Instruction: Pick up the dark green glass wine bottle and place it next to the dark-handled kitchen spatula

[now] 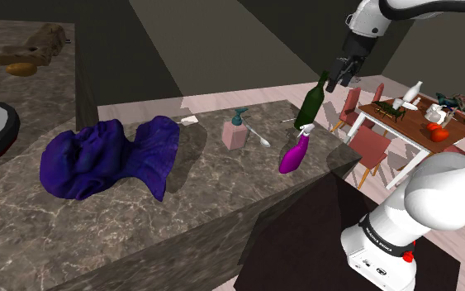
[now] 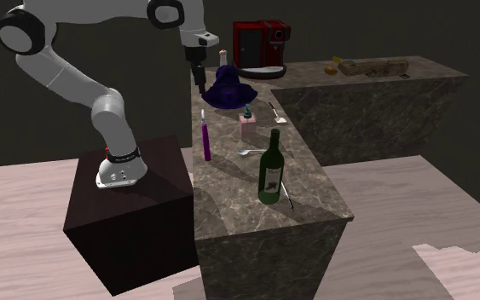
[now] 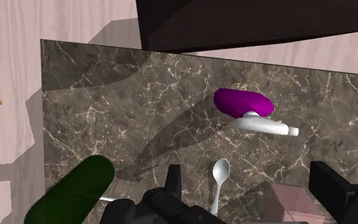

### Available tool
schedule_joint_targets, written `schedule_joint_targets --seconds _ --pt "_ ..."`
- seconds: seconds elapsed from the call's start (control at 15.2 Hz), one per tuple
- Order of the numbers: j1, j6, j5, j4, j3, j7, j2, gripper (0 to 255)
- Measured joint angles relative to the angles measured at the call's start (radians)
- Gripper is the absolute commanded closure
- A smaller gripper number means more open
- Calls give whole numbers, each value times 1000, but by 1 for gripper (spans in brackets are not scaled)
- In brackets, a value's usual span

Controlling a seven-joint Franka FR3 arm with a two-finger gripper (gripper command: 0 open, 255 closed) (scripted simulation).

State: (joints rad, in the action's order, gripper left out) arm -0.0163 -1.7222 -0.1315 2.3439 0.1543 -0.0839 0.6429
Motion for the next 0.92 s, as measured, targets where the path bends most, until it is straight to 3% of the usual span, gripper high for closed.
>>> schedule_joint_targets --seconds 0.53,0.92 --pt "-23 -63 -9 -184 139 -154 -252 0" --pt "-44 -73 44 -392 243 -299 -483 0"
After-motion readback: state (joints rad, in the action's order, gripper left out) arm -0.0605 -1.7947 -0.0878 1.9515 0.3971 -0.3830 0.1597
